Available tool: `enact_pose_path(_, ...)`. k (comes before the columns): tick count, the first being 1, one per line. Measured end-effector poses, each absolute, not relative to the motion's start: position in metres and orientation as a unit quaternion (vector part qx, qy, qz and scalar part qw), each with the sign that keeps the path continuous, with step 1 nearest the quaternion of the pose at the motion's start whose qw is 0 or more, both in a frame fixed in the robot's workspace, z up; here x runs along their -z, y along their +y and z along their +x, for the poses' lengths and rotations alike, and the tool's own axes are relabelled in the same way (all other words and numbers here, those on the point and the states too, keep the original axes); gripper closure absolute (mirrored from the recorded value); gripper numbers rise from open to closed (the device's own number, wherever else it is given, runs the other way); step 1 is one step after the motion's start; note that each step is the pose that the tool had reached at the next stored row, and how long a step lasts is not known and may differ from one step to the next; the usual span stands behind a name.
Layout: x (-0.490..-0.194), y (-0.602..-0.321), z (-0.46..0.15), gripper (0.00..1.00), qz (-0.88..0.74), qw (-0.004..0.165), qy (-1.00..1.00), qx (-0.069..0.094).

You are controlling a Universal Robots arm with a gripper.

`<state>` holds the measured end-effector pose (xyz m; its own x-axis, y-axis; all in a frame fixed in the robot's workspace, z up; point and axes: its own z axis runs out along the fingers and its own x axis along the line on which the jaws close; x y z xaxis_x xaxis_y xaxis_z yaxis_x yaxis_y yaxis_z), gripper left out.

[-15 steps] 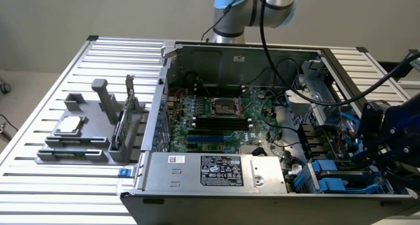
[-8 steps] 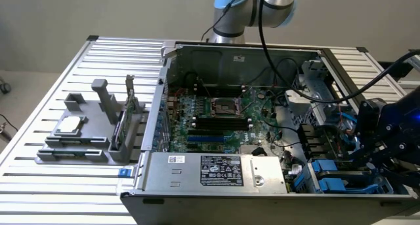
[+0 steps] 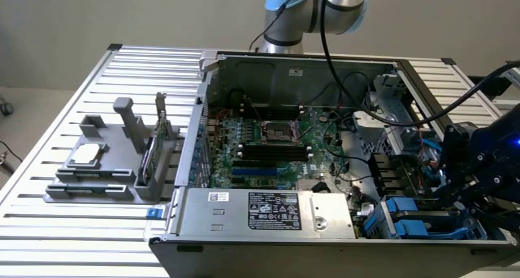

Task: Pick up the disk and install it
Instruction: 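Insert the first disk wire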

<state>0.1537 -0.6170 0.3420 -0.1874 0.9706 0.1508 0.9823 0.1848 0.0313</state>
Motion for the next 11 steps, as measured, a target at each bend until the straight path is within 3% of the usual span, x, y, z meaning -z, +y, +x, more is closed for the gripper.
enact_pose_path(11, -0.3421, -0.6141, 0.1535, 0.82, -0.639, 0.042, -0.765, 0.061)
